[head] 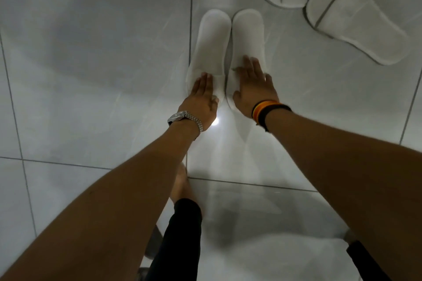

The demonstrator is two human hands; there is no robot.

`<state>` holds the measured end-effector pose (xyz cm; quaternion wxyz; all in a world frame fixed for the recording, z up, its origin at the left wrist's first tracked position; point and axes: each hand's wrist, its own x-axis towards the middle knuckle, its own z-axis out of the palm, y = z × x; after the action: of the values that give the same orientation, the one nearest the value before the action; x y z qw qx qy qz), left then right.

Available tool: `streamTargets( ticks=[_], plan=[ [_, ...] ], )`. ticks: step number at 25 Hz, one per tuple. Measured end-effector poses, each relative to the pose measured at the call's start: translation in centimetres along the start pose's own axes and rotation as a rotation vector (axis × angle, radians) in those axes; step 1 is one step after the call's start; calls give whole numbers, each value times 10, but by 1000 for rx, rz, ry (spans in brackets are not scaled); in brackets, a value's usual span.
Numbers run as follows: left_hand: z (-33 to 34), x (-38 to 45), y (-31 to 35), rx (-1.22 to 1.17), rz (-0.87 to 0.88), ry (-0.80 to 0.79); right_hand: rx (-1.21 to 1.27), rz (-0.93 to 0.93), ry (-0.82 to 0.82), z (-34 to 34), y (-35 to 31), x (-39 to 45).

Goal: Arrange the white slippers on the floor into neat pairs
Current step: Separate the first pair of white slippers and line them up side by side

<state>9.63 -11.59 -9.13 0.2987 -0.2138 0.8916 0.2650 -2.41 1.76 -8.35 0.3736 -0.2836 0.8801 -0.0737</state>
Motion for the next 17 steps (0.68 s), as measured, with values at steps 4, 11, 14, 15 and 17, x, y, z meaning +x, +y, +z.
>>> streamTargets(
  ticks=[4,11,14,15,17],
  plan=[
    [1,2,9,-3,-36,63,12,72,-32,25,4,-33],
    [-16,24,-26,-115,-88,115,92,-67,-102,21,-20,10],
    [-46,31,-68,-82,-112,145,123,-108,-118,23,-59,34],
    [-55,32,-80,-73,-125,141,137,-113,-115,26,-74,39],
    [-73,32,-101,-79,-155,133,163,-119,-105,33,-102,46]
  ],
)
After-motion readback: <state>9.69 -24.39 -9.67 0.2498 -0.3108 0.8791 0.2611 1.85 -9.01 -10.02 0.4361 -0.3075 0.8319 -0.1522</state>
